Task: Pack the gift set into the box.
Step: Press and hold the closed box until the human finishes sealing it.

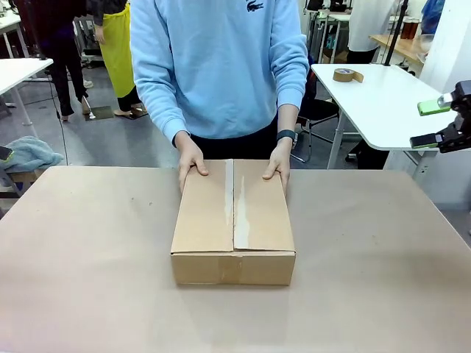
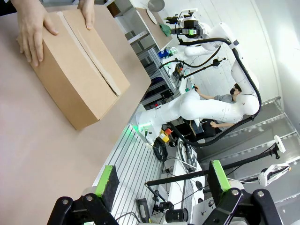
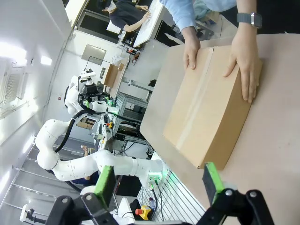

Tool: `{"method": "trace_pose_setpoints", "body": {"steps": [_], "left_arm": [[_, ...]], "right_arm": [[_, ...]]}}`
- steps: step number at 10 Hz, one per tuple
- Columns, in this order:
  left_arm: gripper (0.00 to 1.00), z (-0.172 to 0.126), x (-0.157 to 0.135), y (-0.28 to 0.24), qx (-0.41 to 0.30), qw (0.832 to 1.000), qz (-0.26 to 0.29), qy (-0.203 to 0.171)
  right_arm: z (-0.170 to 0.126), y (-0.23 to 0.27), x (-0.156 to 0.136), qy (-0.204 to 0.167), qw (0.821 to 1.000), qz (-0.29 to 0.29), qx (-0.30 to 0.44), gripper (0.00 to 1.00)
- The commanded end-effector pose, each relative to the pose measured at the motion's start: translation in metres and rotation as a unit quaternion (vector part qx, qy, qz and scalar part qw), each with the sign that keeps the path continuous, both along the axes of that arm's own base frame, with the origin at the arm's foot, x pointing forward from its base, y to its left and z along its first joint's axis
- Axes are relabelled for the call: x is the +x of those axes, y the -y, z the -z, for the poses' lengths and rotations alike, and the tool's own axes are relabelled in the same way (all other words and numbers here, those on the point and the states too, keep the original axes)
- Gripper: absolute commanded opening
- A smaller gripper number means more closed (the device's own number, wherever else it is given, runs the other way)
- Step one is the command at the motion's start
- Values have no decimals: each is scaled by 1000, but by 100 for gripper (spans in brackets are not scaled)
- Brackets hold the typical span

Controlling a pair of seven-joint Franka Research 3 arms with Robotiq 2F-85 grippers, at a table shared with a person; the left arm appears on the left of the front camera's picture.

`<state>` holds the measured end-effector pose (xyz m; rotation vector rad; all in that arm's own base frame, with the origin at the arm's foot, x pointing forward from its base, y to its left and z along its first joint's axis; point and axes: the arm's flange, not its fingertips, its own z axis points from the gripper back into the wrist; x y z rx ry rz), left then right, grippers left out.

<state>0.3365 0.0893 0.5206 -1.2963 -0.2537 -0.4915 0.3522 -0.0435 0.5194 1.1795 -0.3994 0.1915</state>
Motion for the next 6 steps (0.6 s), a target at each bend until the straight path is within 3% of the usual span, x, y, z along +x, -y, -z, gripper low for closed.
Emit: {"method": "trace_pose_setpoints", "body": {"steps": [1,6], "left_arm": [[100,2,-3,0,7,1000,3,0],[100,2,-3,0,7,1000,3,0]], "right_arm": [[0,-2,1,9,1000,1,11,100],[0,-2,1,9,1000,1,11,100]]}}
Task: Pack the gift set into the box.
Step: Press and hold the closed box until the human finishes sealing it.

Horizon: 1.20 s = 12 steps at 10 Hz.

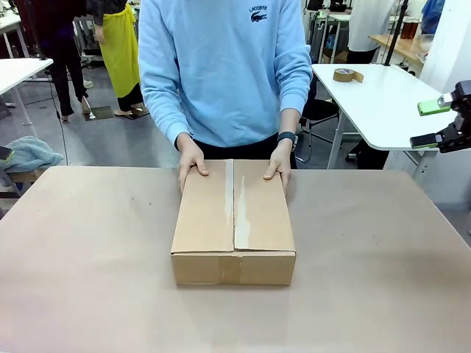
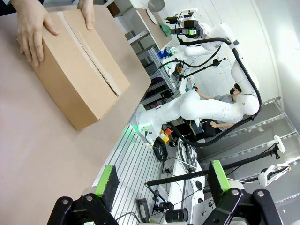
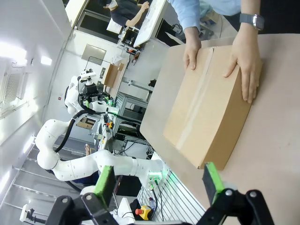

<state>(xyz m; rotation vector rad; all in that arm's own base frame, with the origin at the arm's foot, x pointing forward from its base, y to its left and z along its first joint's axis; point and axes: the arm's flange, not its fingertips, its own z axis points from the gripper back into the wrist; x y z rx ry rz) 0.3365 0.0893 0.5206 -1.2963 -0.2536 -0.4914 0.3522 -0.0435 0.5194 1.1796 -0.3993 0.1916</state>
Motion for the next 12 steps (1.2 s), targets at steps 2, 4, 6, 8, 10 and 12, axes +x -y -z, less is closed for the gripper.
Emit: {"method": "trace_pose_setpoints", "body": {"steps": [2,4,6,8,10,12], "left_arm": [[100,2,-3,0,7,1000,3,0],[100,2,-3,0,7,1000,3,0],[100,2,-3,0,7,1000,3,0],[100,2,-3,0,7,1000,3,0],[100,0,0,0,0,1000,0,0],[100,11,-12,115,24,974,167,152]], "right_arm": [[0,-2,1,9,1000,1,11,100],[0,-2,1,9,1000,1,11,100],[0,-2,1,9,1000,1,11,100],[0,-2,1,9,1000,1,11,100],[0,0,0,0,1000,0,0,100],[5,-101,5,171,968,-174,-55,100]]}}
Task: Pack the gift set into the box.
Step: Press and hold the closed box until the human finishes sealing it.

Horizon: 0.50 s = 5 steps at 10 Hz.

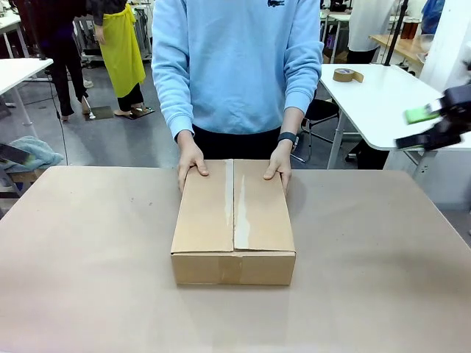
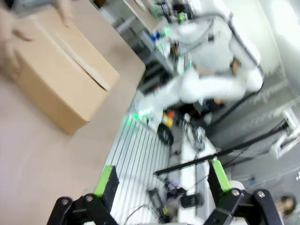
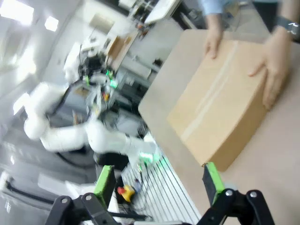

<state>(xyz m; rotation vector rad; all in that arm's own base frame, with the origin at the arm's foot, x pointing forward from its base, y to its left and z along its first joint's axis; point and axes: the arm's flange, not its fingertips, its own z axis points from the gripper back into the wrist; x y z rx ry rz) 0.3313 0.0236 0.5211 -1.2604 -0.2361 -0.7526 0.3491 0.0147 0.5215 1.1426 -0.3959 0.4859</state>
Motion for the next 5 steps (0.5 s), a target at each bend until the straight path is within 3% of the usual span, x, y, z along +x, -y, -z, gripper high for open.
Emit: {"method": "trace_pose_setpoints", "body": {"steps": [1,2,3,4,5], "left_arm": [[100,28,-16,84,16,983,104,152],[100,55,-24,105,40,974,121,185],[100,52,-23,91,93,986,93,102],[100,25,-20,98,45,985,114,117],[100,25,-20,98,45,985,114,117]], "right_arm": [[22,-83,10,129,980,-154,14,100],[44,-110,8,145,971,-186,36,100],[52,-95,13,97,986,-125,-57,100],[17,-98,-8,95,985,-143,-15,100],[17,-98,-8,95,985,-143,-15,100]]}}
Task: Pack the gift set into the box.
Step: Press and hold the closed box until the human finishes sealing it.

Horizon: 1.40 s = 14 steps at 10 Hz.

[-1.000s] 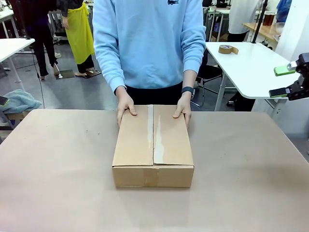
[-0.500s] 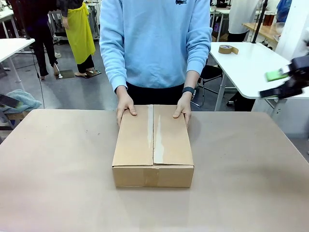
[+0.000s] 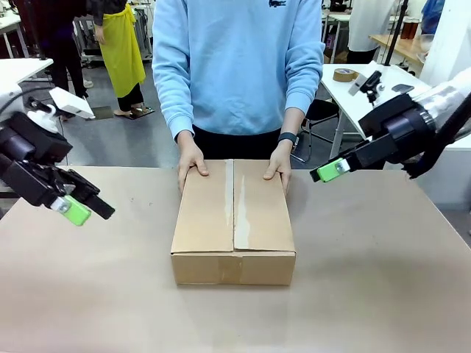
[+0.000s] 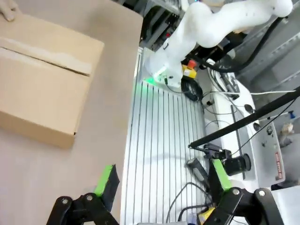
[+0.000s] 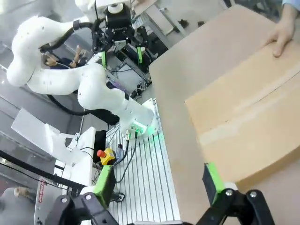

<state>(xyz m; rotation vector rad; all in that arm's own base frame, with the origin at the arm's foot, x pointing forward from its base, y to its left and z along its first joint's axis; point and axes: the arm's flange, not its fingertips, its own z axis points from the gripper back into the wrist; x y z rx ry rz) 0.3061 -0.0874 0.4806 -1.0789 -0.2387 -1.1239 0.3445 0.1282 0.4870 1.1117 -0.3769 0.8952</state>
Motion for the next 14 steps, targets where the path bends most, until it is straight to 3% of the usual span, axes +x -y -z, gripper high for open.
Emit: {"method": "trace_pose_setpoints", "body": {"steps": [1,2,3,4,5,6,7,8,9,10,11,12,13,14], "left_arm": [[100,6,-2,7,8,1000,5,1],[100,18,19,43,-65,985,38,155],[100,35,40,66,-166,946,91,262],[100,55,52,81,-254,898,88,348],[100,66,60,88,-291,886,95,347],[100,71,74,87,-258,914,96,298],[100,39,44,81,-140,960,10,243],[100,39,44,81,-140,960,10,243],[100,65,60,93,-187,941,28,282],[100,84,67,110,-179,911,9,372],[100,104,82,118,-224,907,-4,356],[100,121,94,122,-210,900,-22,381],[100,132,100,124,-208,896,-28,390],[100,141,106,126,-203,904,-34,374]], "right_arm": [[6,-7,0,1,1000,-7,-6,100],[22,-43,17,173,980,-102,-9,100],[46,-59,28,271,949,-143,69,100],[67,-66,34,305,939,-140,80,100],[80,-64,38,330,935,-109,77,100],[82,-54,39,316,943,-67,76,100],[55,-65,23,262,959,-109,19,100],[55,-65,23,262,959,-109,19,100],[76,-60,35,298,949,-92,36,100],[92,-74,55,405,906,-109,51,100],[118,-79,68,417,898,-103,97,100],[139,-78,76,415,898,-96,112,100],[154,-76,83,407,903,-81,113,100],[164,-74,88,387,911,-78,122,100]]}}
